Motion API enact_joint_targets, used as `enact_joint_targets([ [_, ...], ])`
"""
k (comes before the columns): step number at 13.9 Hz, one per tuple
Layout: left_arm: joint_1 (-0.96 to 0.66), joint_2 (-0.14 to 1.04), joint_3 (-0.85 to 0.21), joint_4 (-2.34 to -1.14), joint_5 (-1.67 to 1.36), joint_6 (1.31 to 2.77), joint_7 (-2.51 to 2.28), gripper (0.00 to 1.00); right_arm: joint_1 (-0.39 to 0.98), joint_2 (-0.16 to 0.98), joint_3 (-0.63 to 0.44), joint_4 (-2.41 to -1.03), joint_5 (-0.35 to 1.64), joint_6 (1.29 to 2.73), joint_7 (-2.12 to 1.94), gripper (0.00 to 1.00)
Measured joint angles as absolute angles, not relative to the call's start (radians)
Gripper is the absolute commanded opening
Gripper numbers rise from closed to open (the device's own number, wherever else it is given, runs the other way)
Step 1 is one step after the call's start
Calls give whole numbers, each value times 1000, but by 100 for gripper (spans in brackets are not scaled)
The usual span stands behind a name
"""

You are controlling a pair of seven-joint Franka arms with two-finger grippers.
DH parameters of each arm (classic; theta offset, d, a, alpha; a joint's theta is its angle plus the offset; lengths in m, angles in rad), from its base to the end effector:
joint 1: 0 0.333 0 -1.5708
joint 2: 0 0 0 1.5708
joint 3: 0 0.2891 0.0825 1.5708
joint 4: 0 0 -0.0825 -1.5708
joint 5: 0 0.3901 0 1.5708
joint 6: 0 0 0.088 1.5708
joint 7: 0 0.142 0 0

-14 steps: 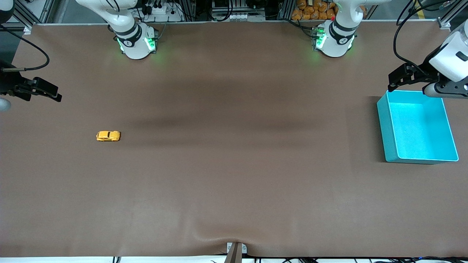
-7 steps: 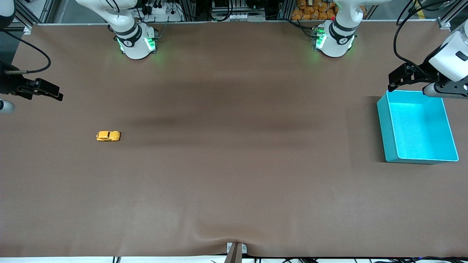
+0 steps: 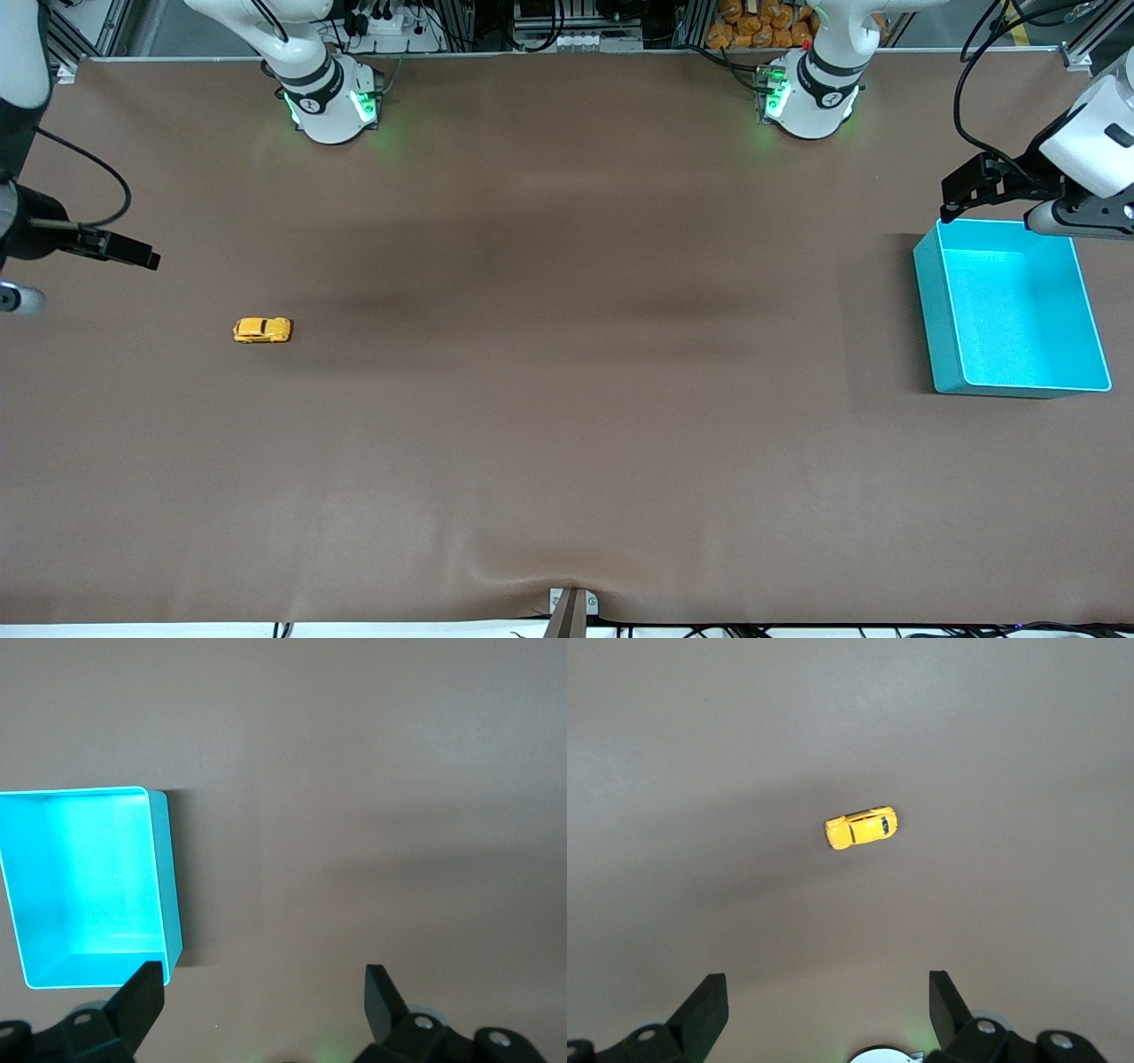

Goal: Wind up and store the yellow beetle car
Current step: 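Move the right gripper over the yellow beetle car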

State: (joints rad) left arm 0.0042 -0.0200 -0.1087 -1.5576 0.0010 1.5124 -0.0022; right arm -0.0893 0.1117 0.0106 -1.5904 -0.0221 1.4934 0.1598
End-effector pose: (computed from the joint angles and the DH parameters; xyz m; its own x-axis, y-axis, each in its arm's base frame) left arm 0.5452 -0.0576 0.5749 0.9945 -0.1020 -0.0253 -0.1021 -0.9948 -0.0032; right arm 0.5664 -0.0482 0.4847 0.9507 -0.2361 -0.2012 -0.2300 -0.9717 0.0534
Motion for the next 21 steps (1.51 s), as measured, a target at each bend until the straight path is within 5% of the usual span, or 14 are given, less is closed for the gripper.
enact_joint_targets([
  [7,4,-20,-109,-1558,1,1512,-2,100,-122,206,8,-1601,24,1601,388,100],
  [14,4,-20,-109,-1557,1,1512,-2,100,-122,214,11,-1803,25,1902,799,100],
  [21,4,-20,-108,-1557,1,1512,-2,100,-126,243,6,-1907,25,2042,1166,100],
])
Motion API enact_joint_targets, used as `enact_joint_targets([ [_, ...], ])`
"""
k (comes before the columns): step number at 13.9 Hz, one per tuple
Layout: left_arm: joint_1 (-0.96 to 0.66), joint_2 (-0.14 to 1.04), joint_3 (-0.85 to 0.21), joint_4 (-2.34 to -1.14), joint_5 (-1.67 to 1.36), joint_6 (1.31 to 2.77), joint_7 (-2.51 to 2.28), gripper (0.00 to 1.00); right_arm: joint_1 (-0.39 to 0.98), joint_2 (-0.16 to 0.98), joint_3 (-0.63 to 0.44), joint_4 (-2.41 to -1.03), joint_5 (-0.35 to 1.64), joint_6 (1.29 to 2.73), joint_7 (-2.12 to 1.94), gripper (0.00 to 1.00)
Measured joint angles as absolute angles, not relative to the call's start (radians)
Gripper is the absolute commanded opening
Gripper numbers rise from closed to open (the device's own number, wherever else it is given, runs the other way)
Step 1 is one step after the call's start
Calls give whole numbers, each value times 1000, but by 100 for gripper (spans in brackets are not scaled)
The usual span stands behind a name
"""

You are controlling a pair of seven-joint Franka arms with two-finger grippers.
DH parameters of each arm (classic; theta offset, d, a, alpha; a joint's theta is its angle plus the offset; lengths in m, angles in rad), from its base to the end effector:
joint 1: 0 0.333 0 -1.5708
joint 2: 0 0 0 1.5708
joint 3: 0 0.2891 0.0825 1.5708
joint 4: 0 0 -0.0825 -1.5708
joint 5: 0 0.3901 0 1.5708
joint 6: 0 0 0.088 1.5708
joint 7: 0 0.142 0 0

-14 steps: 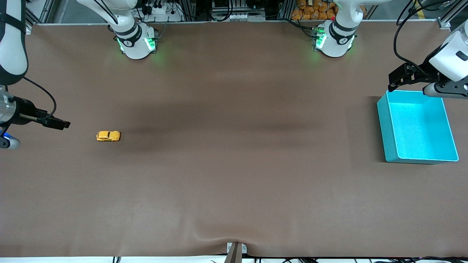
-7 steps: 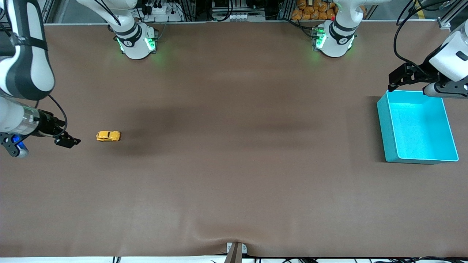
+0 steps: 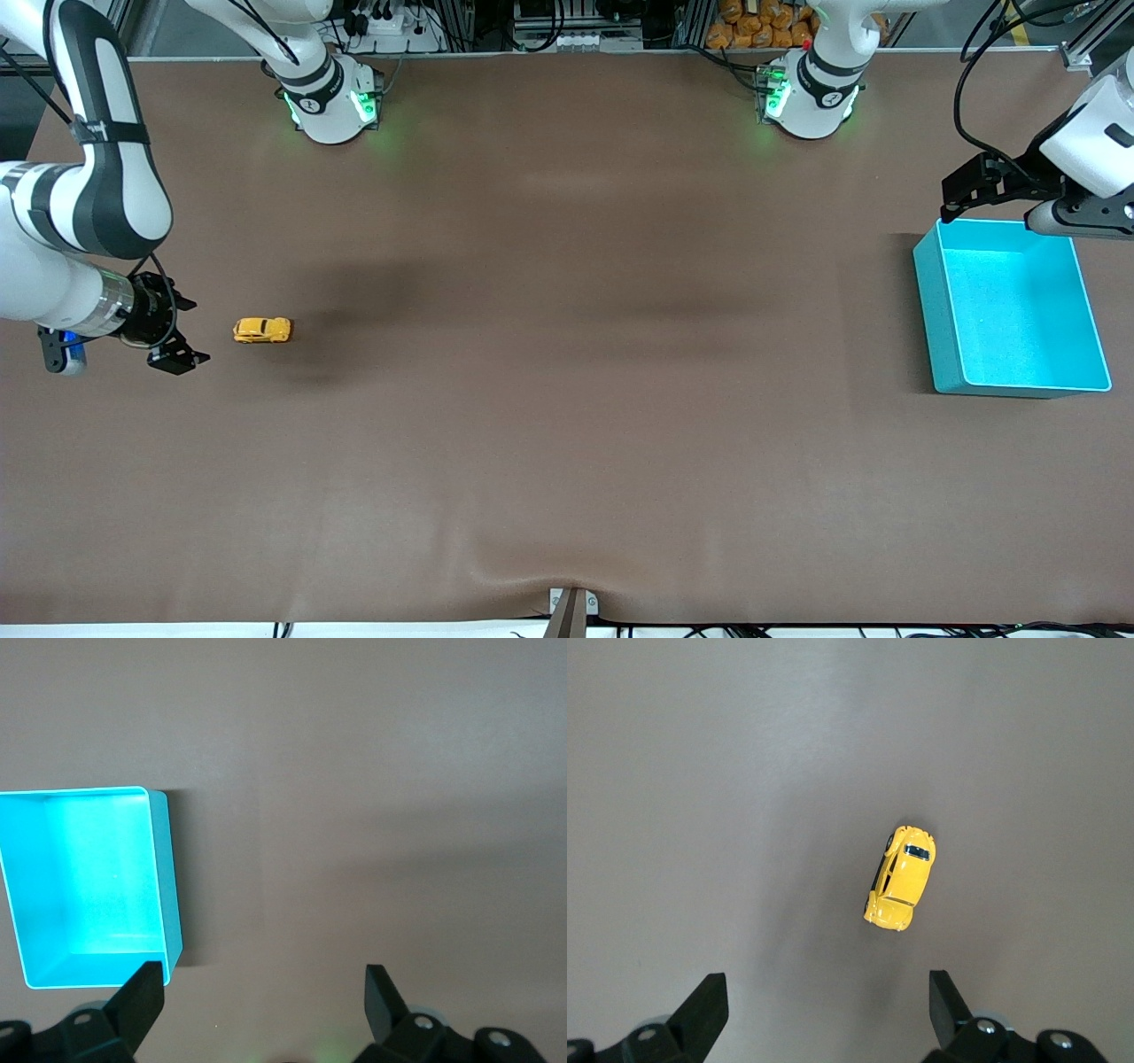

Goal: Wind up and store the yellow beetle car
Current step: 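Move the right gripper over the yellow beetle car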

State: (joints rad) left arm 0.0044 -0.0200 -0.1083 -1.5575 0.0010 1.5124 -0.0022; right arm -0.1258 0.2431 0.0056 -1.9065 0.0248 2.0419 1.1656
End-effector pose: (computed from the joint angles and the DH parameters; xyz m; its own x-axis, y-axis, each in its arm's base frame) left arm 0.5453 -0.0572 0.5749 0.9945 -0.1014 -0.0252 -0.1015 -0.9948 -0.0032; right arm 0.5896 -0.0691 0.2988 0.2658 -0.9620 -0.0627 -0.9584 -0.2707 0.0902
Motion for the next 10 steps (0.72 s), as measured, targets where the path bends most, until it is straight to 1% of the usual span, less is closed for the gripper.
enact_joint_targets([
  [4,4,-20,-108,-1557,1,1512,-2,100,-129,304,5,-1918,8,2062,1352,100],
  [10,4,-20,-108,-1557,1,1512,-2,100,-129,322,4,-2071,6,2223,1406,100],
])
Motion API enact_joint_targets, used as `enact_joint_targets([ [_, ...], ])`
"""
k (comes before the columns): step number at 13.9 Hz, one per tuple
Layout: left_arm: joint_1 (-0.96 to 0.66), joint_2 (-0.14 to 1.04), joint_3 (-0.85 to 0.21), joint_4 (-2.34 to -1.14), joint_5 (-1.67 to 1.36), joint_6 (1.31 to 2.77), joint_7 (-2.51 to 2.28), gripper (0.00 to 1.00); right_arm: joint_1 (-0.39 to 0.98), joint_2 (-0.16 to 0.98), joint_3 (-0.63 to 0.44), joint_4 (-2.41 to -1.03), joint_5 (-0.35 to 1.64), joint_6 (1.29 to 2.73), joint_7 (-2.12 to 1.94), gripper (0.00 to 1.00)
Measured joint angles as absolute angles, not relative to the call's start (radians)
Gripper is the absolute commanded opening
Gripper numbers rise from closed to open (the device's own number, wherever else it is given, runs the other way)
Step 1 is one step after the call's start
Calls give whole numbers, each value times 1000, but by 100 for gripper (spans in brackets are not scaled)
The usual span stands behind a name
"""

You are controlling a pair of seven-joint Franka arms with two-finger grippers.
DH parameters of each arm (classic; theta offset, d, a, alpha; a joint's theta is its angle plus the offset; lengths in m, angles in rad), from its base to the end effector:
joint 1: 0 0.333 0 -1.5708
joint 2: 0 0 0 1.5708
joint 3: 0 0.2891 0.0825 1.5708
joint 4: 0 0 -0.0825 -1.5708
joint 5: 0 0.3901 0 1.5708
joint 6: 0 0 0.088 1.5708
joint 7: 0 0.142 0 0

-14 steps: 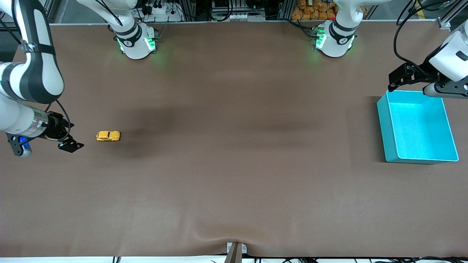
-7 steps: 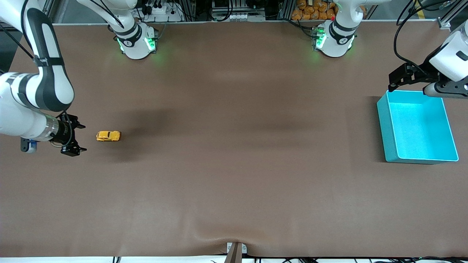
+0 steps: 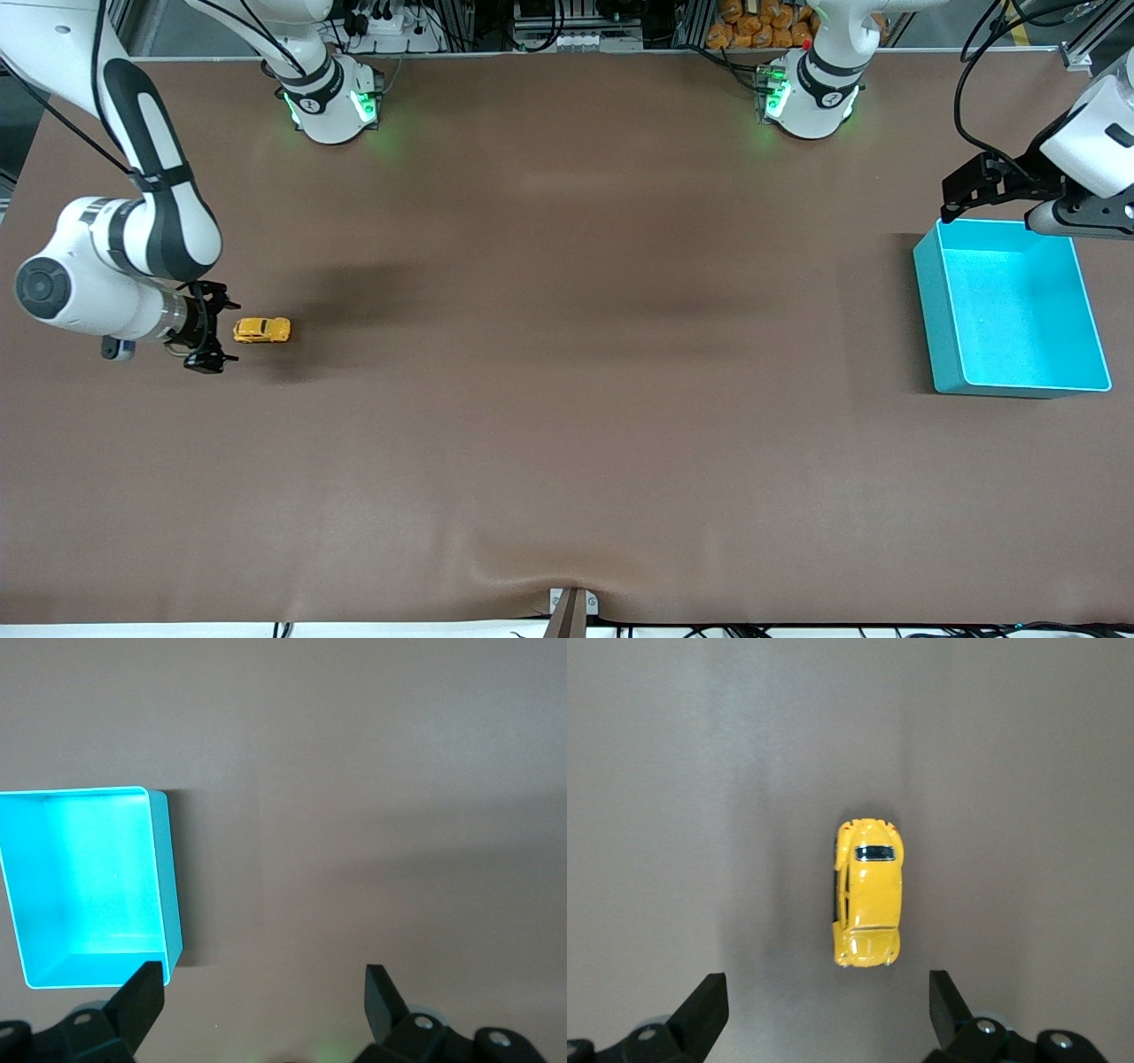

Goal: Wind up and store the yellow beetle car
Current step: 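Move the right gripper over the yellow beetle car, then lower the right gripper and close it around the yellow car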

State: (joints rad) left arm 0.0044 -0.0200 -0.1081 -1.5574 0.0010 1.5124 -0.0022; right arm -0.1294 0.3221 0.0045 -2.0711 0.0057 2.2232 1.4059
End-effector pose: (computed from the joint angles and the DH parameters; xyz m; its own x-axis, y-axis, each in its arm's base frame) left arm 0.5453 -0.0571 0.5750 0.9946 -0.1012 -0.0251 -0.1013 -0.9949 -0.0032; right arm 0.5541 -0.0692 0.1966 0.0333 -0.9989 -0.0330 -0.9854 -0.0383 0.1660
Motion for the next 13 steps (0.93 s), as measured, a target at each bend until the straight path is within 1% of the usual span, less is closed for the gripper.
enact_joint_targets([
  [4,4,-20,-108,-1557,1,1512,-2,100,-136,319,3,-2164,5,2333,1409,100],
  [6,5,-20,-107,-1557,1,1512,-2,100,-148,318,3,-2187,5,2358,1409,100],
  [8,8,-20,-106,-1557,1,1512,-2,100,-155,317,2,-2200,5,2376,1409,96],
  [13,11,-20,-106,-1557,1,1512,-2,100,-160,317,2,-2262,5,2472,1409,79],
])
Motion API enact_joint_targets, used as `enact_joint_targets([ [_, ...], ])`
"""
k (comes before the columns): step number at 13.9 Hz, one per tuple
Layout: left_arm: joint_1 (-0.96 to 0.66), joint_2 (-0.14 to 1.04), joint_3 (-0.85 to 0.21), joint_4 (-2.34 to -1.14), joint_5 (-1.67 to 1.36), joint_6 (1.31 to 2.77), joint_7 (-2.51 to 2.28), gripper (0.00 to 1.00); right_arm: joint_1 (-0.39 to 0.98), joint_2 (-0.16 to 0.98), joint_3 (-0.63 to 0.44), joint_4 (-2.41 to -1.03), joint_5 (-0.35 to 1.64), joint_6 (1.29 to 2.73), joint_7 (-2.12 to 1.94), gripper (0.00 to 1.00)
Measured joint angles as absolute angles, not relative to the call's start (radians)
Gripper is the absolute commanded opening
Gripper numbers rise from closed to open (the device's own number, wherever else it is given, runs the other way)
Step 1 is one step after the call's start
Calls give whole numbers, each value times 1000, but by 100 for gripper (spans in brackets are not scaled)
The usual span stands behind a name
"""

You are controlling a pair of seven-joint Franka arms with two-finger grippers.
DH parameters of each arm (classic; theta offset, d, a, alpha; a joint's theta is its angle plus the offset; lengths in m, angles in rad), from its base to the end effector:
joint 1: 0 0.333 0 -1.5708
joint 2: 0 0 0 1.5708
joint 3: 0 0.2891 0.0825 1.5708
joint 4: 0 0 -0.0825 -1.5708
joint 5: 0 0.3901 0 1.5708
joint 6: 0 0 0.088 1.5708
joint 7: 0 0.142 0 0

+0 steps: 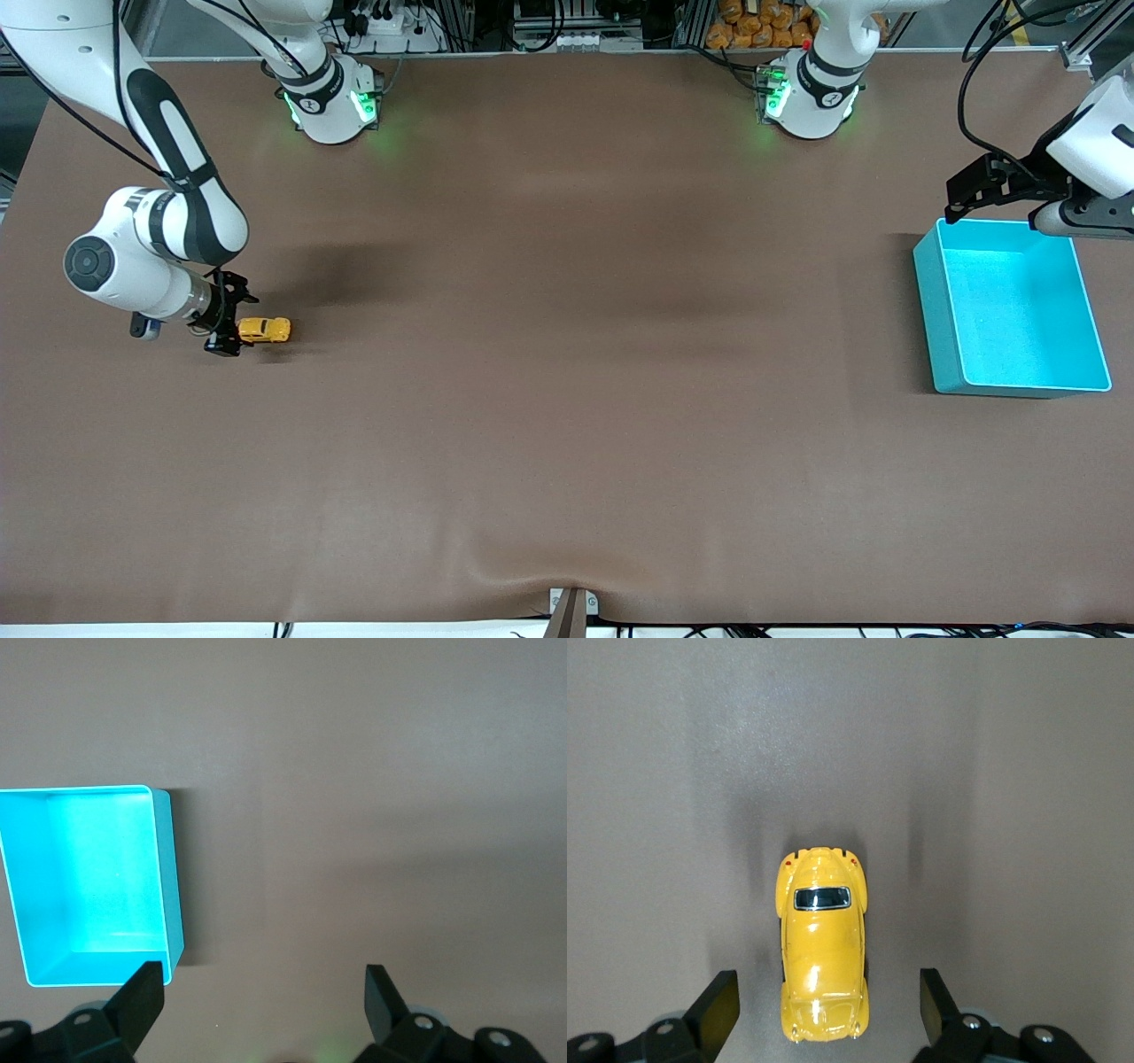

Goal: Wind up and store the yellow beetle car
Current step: 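Lower the right gripper and close it around the yellow car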

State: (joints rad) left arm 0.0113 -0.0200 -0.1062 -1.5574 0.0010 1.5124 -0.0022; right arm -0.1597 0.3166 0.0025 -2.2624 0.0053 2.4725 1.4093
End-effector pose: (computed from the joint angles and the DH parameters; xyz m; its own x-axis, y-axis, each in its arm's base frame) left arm 0.5458 -0.0523 0.5750 0.9954 -0.0924 -0.0251 -0.0925 -0.9957 -0.0032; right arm 0.5123 -0.0810 0.1455 -0.0012 -0.9998 -0.0207 -0.9945 -0.0010 0.1043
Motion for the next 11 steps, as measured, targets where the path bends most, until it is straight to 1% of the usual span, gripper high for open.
enact_joint_targets([
  [2,11,-20,-106,-1557,1,1512,-2,100,-160,317,2,-2265,5,2485,1410,77],
  [8,11,-20,-106,-1557,1,1512,-2,100,-161,316,2,-2283,5,2515,1410,76],
  [10,11,-20,-106,-1557,1,1512,-2,100,-161,316,2,-2297,5,2538,1410,69],
  [11,11,-20,-106,-1557,1,1512,-2,100,-161,316,2,-2300,5,2542,1410,64],
])
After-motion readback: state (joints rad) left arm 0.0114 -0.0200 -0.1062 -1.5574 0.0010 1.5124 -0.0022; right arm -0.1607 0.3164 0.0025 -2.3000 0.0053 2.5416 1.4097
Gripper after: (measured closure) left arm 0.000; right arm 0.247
